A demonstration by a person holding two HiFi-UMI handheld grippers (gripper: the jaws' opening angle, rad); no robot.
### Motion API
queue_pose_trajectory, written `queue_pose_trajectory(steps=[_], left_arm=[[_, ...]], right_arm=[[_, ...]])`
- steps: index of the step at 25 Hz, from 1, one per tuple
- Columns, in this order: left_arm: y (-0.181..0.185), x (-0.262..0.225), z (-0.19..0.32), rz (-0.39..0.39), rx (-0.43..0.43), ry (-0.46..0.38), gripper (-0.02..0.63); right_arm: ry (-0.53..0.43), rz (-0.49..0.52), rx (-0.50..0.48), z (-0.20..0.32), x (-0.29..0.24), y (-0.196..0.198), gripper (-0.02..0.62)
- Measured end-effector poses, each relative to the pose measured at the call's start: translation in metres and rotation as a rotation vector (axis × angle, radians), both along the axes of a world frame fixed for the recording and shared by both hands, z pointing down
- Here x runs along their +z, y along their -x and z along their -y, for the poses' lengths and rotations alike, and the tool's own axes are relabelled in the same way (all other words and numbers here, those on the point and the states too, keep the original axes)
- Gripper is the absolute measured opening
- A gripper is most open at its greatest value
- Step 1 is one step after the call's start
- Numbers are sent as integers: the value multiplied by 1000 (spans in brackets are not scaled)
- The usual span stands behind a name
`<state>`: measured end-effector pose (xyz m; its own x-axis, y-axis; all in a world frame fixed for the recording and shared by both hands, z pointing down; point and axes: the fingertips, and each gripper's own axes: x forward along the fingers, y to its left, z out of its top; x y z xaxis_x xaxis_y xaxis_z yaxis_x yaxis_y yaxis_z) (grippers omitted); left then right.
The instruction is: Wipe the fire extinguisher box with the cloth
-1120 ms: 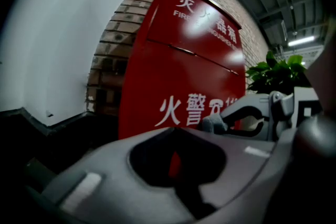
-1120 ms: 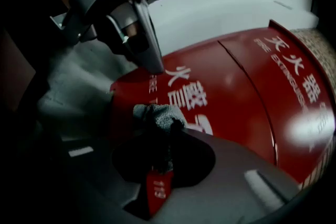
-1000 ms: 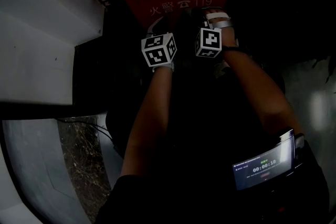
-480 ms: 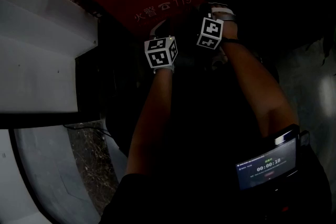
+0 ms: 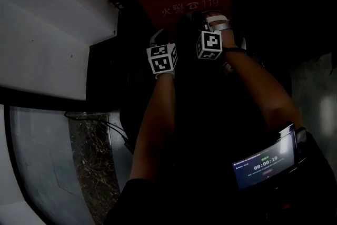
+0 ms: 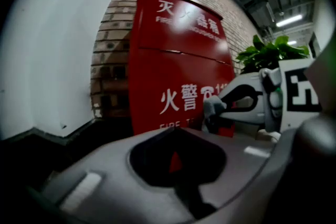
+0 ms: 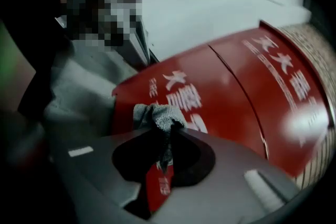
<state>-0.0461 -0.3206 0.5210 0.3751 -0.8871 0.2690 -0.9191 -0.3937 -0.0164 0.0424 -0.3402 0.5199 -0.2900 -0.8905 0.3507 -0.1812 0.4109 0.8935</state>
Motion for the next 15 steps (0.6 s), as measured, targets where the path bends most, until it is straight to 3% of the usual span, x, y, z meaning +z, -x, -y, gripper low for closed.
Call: queue_pose_trajectory(steps=[4,11,15], left_arm=[[38,23,13,-49,-126,65,2],[59,60,32,-34,-191,145,2],[67,72,40,-85,-242,180,2]], right_arm=[[9,-70,-85,1,22,57,43],[29,-124,-155,16,58,117,43],[14,-145,-184,21,69,126,43]])
